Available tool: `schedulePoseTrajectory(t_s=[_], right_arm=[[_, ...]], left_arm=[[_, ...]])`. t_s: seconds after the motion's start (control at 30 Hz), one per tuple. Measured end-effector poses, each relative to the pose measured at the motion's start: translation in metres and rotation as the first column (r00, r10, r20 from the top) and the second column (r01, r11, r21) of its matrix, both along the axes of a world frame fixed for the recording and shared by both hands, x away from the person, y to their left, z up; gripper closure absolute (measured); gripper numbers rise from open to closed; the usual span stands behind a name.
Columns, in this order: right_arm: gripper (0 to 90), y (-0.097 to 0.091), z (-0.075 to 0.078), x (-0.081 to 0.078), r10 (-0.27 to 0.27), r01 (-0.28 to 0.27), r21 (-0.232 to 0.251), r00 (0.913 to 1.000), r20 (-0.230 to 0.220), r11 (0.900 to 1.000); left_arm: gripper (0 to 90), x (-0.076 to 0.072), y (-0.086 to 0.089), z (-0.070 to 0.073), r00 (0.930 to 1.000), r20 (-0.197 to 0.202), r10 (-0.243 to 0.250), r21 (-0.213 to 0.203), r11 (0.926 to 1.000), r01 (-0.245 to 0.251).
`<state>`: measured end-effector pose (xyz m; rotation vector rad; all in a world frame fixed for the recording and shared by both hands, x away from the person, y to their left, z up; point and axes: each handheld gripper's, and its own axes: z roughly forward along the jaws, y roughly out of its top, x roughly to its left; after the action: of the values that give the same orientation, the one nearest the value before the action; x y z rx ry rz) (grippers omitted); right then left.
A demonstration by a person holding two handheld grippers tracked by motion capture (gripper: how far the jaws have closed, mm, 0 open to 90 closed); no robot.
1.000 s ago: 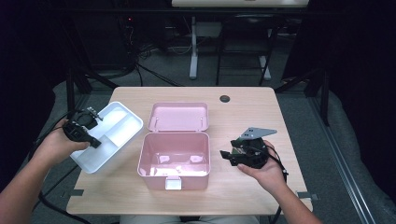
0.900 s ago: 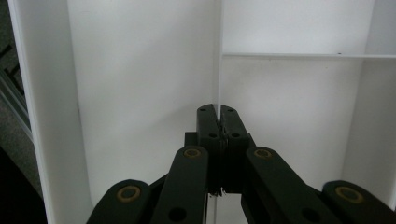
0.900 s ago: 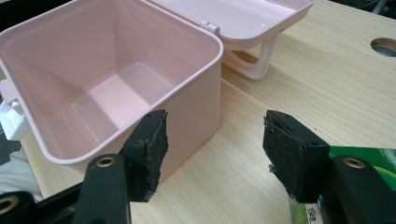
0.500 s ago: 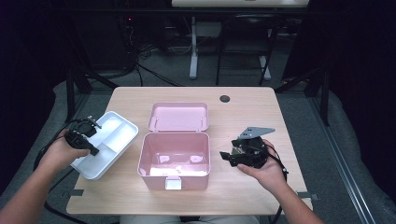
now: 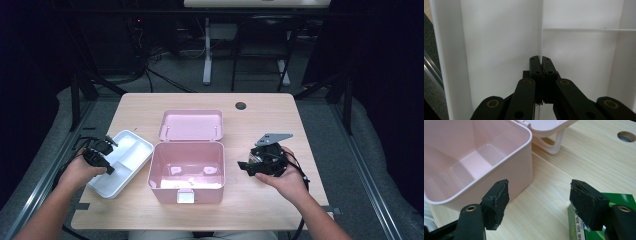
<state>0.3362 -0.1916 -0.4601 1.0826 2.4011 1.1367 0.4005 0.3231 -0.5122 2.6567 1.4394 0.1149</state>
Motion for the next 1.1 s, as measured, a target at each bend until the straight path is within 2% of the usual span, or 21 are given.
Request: schedulePoseTrajectory(t_s=[0.3,0.4,0.5,0.77,0.83,1.0,1.1], right_arm=[[28.0,-0.005,0.003,0.008,-0.013,0.013,-0.042,0.9999,0.000,0.9990],[26.6,-0.008,0.005,0.012,-0.018,0.017,-0.060,0.9998,-0.003,0.9980],[24.5,-0.011,0.006,0.016,-0.028,0.027,-0.075,0.9995,-0.012,0.9968],[19.5,-0.019,0.003,0.031,-0.051,0.041,-0.148,0.9966,-0.065,0.9881],[18.0,-0.020,0.002,0.034,-0.055,0.041,-0.174,0.9954,-0.079,0.9838],[14.4,-0.022,0.003,0.043,-0.063,0.036,-0.227,0.9920,-0.109,0.9733],[13.9,-0.024,0.004,0.050,-0.068,0.025,-0.275,0.9866,-0.148,0.9612]], left_arm=[[89.5,0.001,-0.004,-0.023,0.9998,-0.019,0.010,0.002,1.0000,-0.010],[89.5,0.002,-0.005,-0.028,0.9997,-0.020,0.011,0.013,0.9999,-0.011],[89.5,0.003,-0.005,-0.031,0.9995,-0.022,0.020,0.001,0.9998,-0.020],[89.2,0.003,-0.007,-0.031,0.9994,-0.024,0.023,0.006,0.9997,-0.023],[88.8,0.003,-0.007,-0.030,0.9998,-0.013,0.016,0.010,0.9998,-0.016],[77.6,0.000,-0.009,-0.018,0.9997,0.004,0.023,-0.014,0.9996,-0.023],[68.1,-0.002,-0.010,-0.009,0.9998,0.005,0.020,-0.030,0.9993,-0.020]])
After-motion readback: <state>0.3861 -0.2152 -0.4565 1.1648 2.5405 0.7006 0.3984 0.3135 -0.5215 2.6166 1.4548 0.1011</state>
